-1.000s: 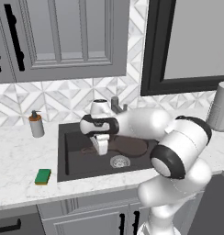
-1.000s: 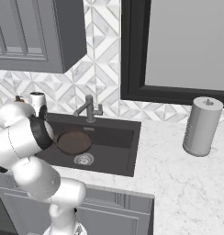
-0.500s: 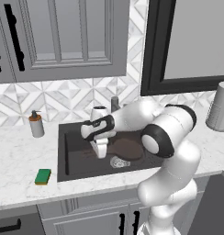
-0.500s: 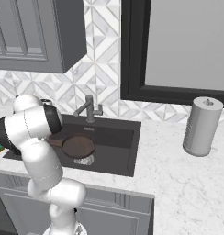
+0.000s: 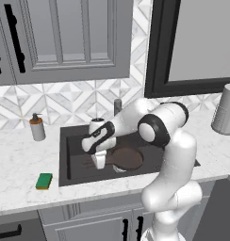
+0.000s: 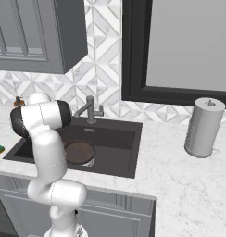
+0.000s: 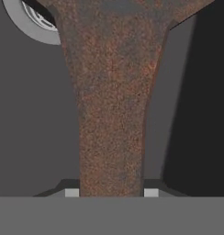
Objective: Pick the pan and sponge and place them into the sink. Then turn on the water.
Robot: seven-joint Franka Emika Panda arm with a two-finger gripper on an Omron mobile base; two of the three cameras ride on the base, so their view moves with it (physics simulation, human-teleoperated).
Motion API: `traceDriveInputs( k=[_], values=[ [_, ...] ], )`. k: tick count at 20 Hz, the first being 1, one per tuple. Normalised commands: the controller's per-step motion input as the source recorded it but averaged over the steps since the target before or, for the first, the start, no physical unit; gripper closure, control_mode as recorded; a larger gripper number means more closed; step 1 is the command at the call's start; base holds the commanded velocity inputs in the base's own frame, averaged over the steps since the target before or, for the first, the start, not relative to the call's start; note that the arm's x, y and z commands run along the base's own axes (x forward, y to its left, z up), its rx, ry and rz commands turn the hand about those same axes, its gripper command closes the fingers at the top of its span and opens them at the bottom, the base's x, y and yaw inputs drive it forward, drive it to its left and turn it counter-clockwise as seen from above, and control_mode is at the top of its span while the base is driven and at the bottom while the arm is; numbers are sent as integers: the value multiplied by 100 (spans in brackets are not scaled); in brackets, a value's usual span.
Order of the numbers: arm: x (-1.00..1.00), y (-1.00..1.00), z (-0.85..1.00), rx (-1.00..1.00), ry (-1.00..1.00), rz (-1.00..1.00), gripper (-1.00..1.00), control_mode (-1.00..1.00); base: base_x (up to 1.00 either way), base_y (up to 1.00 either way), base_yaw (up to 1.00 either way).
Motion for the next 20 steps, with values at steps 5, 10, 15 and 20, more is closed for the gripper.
traceDriveInputs(
  k=[5,10,15,20],
  values=[
    [24,25,-24,-3,0,-1,100,-100,0,0,0],
    [33,17,-25,-1,0,-1,100,-100,0,0,0],
    [23,6,-43,0,0,0,100,-100,0,0,0],
    [11,1,-41,0,-1,-1,100,-100,0,0,0]
  ],
)
